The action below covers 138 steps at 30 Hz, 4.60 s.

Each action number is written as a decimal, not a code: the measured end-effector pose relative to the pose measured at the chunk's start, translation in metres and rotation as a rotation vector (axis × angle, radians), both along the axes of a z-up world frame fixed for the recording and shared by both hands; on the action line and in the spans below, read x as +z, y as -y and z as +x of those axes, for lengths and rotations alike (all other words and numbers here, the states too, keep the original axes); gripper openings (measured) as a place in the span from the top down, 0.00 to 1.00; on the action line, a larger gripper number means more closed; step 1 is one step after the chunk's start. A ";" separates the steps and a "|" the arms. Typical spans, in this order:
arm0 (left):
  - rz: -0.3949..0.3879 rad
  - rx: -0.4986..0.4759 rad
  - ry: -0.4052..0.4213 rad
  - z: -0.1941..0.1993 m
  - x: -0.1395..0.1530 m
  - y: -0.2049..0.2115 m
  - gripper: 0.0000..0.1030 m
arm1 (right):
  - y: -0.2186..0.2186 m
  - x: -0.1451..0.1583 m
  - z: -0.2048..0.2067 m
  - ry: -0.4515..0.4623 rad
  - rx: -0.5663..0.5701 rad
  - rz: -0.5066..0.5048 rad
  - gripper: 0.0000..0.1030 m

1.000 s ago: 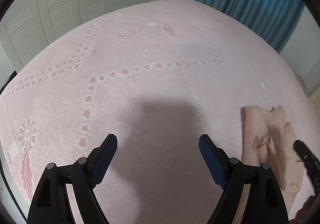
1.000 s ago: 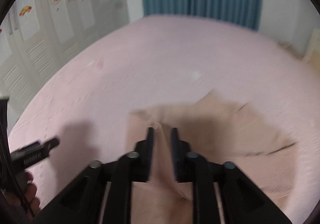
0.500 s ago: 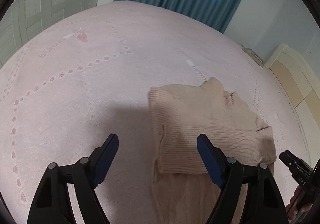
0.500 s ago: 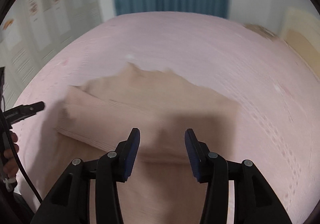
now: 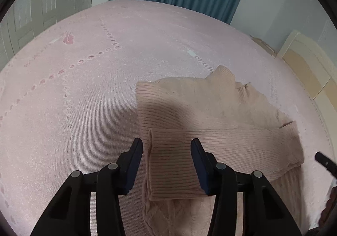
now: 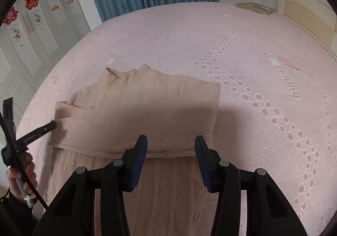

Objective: Fold small clothes

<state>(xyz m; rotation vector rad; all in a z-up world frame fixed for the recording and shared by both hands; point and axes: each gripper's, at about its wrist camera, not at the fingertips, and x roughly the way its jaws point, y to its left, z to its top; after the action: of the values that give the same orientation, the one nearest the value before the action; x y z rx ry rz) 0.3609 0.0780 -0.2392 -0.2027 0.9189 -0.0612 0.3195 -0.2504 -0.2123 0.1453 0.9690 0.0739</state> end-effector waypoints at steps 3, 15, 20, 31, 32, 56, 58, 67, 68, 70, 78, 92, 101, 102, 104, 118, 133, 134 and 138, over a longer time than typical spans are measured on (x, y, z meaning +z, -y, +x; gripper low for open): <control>0.033 -0.003 -0.015 0.002 -0.005 0.004 0.68 | 0.003 -0.003 0.001 -0.011 -0.018 0.014 0.55; 0.098 0.052 0.143 -0.010 0.025 0.013 0.93 | 0.024 -0.009 0.002 -0.041 -0.084 0.037 0.55; 0.111 0.043 0.216 -0.003 0.053 0.022 0.93 | 0.028 -0.019 0.009 -0.067 -0.107 0.025 0.55; 0.192 0.045 0.026 0.018 0.009 0.014 0.89 | 0.023 -0.055 0.030 -0.183 -0.126 -0.063 0.55; 0.184 0.048 0.003 0.019 0.006 0.012 0.89 | 0.023 -0.059 0.031 -0.197 -0.130 -0.066 0.55; 0.117 0.145 0.137 -0.099 0.047 -0.012 0.29 | 0.016 0.012 -0.066 0.091 -0.112 -0.021 0.60; 0.128 0.149 0.137 -0.118 0.049 -0.016 0.29 | 0.020 0.010 -0.083 0.064 -0.112 -0.006 0.71; -0.029 0.171 0.158 -0.192 0.059 -0.030 0.31 | 0.036 0.027 -0.143 0.109 -0.160 0.070 0.83; -0.050 0.157 0.153 -0.200 0.059 -0.030 0.31 | 0.037 0.026 -0.150 0.100 -0.158 0.077 0.83; -0.076 0.144 0.139 -0.214 0.058 -0.027 0.31 | 0.040 0.023 -0.164 0.081 -0.159 0.094 0.83; -0.138 0.160 0.137 -0.258 0.056 -0.029 0.31 | 0.053 0.026 -0.213 0.074 -0.184 0.210 0.82; -0.214 0.187 0.113 -0.288 0.045 -0.025 0.31 | 0.025 0.041 -0.260 0.182 -0.107 0.030 0.73; -0.203 0.168 0.099 -0.288 0.044 -0.020 0.31 | 0.023 0.019 -0.284 0.218 -0.049 0.015 0.73; -0.210 0.167 0.092 -0.288 0.044 -0.020 0.31 | 0.022 0.016 -0.284 0.212 -0.042 0.017 0.73; -0.233 0.157 0.079 -0.289 0.042 -0.023 0.30 | 0.022 0.004 -0.283 0.186 -0.030 0.025 0.73; -0.089 0.076 0.053 -0.300 0.011 -0.007 0.30 | 0.012 -0.023 -0.270 0.133 -0.016 0.069 0.73; -0.001 -0.025 0.034 -0.276 -0.009 0.027 0.30 | -0.010 -0.051 -0.247 0.039 0.042 0.036 0.73; 0.003 -0.021 0.019 -0.272 -0.012 0.028 0.30 | -0.009 -0.054 -0.244 0.019 0.035 0.035 0.75; -0.005 -0.005 -0.037 -0.265 -0.023 0.026 0.30 | -0.009 -0.057 -0.239 0.022 0.034 0.027 0.74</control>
<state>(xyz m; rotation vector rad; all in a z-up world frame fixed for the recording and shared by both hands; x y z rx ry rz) 0.0958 0.0520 -0.2622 -0.2064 0.9559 -0.0642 0.0800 -0.2412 -0.2698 0.1524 0.9490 0.1200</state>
